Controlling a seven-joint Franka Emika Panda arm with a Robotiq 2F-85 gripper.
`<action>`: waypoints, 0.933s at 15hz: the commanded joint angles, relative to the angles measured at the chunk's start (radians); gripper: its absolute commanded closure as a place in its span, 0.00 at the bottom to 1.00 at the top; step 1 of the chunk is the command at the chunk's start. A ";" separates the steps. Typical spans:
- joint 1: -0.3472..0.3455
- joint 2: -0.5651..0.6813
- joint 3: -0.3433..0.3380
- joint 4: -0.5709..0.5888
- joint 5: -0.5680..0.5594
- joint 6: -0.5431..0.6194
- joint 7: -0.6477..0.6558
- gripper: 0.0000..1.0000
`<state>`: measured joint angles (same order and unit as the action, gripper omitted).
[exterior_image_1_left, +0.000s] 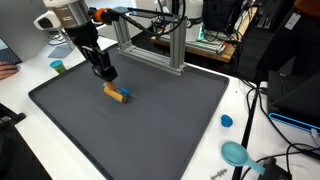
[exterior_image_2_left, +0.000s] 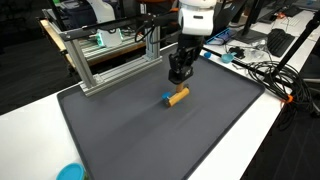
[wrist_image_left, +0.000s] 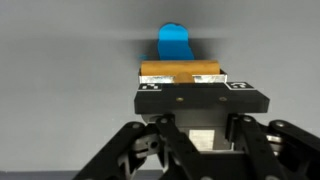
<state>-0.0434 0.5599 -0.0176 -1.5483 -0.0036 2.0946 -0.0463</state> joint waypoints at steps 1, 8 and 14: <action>0.032 -0.152 0.036 -0.108 -0.043 -0.052 -0.109 0.78; 0.026 -0.210 0.089 -0.050 -0.027 -0.400 -0.404 0.78; 0.007 -0.184 0.093 0.009 -0.060 -0.528 -0.725 0.78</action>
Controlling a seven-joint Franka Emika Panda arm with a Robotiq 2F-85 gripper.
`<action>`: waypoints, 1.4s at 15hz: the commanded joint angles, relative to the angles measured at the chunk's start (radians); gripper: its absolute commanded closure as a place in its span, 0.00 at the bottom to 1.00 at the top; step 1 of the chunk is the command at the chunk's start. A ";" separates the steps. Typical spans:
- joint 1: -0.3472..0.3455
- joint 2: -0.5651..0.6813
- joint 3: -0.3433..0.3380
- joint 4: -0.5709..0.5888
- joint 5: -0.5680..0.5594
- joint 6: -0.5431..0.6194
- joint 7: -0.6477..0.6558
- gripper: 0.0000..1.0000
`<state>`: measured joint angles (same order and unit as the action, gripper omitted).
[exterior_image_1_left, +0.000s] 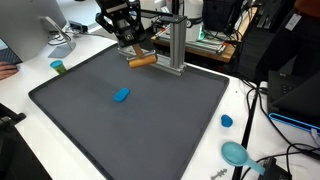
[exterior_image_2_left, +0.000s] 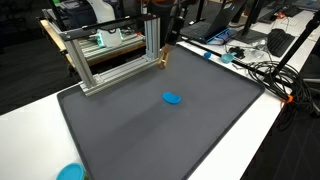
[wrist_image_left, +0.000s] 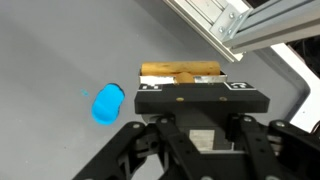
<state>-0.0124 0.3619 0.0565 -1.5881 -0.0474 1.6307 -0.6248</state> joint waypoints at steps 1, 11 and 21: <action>-0.008 0.001 0.007 0.005 -0.004 -0.012 -0.050 0.53; -0.034 -0.044 0.036 -0.102 0.006 0.192 -0.530 0.78; -0.028 -0.022 0.040 -0.105 0.000 0.338 -0.759 0.78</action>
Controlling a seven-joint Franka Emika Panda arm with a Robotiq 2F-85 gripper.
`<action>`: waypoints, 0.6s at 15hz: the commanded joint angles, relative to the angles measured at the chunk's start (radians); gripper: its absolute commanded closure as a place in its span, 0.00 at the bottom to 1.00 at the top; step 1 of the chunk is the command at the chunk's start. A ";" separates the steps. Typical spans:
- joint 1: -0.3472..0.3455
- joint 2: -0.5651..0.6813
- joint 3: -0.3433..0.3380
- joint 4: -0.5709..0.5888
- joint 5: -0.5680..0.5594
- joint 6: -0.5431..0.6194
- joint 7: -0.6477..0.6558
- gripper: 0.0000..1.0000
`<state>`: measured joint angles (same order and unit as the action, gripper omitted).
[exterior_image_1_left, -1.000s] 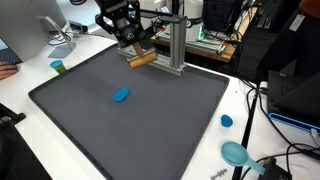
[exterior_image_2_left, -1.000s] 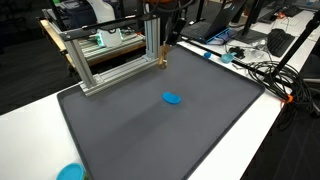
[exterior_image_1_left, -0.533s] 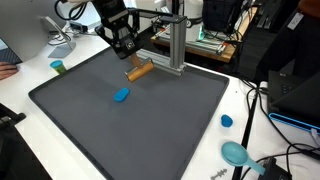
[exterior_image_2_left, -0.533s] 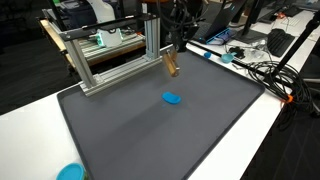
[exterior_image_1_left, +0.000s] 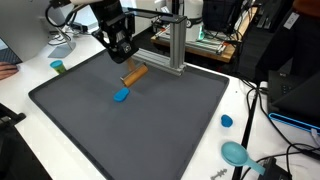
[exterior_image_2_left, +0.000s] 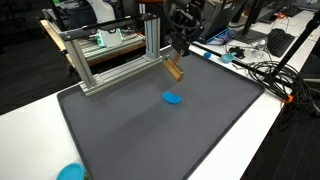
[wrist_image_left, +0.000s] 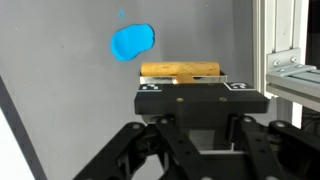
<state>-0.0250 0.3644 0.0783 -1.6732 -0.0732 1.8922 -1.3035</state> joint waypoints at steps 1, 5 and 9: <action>-0.025 -0.039 0.022 -0.025 0.033 0.109 -0.135 0.78; -0.077 -0.073 0.035 0.000 0.158 0.081 -0.390 0.78; -0.123 -0.076 -0.005 -0.001 0.220 0.133 -0.536 0.78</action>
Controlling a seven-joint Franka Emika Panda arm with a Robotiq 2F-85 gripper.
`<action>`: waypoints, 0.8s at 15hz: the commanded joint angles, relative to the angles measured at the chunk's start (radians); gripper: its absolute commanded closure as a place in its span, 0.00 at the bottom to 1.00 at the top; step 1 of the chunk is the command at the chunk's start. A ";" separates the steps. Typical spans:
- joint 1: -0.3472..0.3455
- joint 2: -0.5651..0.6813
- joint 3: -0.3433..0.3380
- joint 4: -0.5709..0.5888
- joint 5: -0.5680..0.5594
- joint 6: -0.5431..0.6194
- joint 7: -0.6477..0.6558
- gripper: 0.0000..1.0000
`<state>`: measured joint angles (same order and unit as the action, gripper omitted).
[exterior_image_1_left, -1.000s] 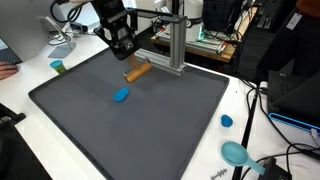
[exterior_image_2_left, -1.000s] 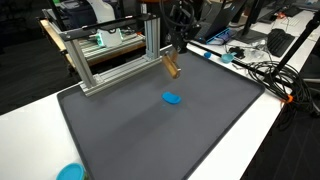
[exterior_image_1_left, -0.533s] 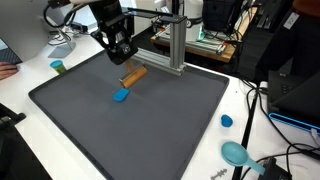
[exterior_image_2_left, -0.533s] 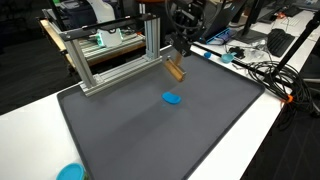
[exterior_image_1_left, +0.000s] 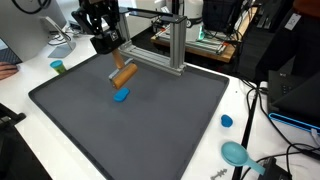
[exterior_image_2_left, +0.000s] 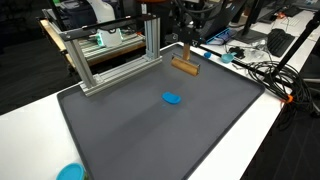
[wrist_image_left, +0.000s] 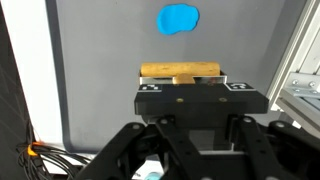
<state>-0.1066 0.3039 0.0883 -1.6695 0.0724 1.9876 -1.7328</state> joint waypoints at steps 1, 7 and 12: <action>-0.045 -0.012 -0.016 0.002 0.103 0.059 -0.104 0.78; -0.041 0.010 -0.041 -0.014 0.059 0.068 -0.091 0.78; -0.074 0.039 -0.066 -0.058 0.079 0.141 -0.149 0.78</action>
<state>-0.1598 0.3420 0.0311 -1.6938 0.1362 2.0756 -1.8248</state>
